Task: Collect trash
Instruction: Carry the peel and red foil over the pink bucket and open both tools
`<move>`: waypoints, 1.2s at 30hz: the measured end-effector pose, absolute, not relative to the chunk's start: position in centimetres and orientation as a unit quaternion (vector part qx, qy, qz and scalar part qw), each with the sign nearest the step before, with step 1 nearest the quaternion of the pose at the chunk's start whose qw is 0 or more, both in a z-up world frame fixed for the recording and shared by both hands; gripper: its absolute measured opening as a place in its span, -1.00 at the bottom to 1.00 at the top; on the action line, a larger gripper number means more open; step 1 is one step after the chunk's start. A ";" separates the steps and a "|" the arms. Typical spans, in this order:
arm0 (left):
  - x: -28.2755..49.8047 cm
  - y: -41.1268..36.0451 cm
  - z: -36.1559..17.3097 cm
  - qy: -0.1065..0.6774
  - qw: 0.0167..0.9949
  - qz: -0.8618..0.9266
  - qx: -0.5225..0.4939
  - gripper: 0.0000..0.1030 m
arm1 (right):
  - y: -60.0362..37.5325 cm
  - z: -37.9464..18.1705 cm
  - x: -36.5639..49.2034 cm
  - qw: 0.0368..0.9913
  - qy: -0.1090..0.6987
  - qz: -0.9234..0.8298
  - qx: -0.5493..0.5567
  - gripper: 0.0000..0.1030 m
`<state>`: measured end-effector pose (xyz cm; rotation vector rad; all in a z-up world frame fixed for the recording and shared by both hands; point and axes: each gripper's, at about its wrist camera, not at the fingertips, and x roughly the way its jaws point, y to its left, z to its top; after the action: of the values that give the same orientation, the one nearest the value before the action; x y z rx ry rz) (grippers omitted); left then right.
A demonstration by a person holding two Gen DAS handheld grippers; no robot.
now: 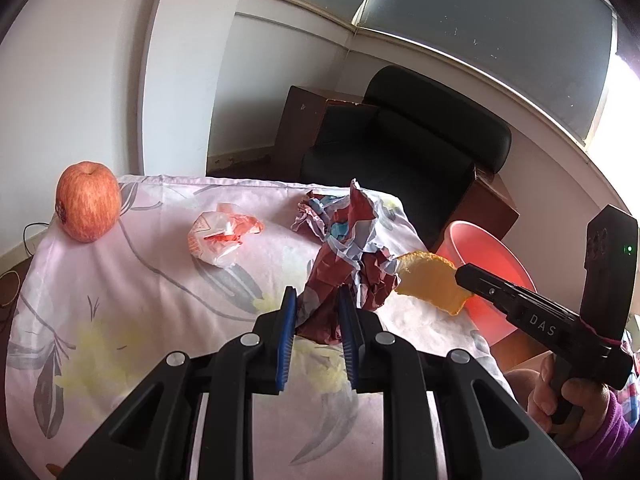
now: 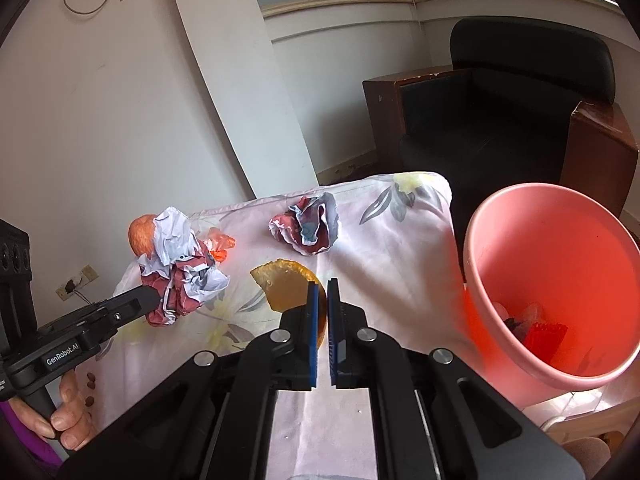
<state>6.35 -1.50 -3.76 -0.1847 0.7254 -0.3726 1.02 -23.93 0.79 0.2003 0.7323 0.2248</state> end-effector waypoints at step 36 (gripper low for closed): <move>10.1 -24.4 -1.6 0.347 0.880 -0.320 0.045 -0.61 | -41.9 -1.0 0.0 0.937 0.293 -0.083 0.169 -0.91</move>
<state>10.06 -24.37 -1.55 0.0941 0.7237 -0.6673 -0.01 -41.89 -0.96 0.3450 0.5988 -0.1692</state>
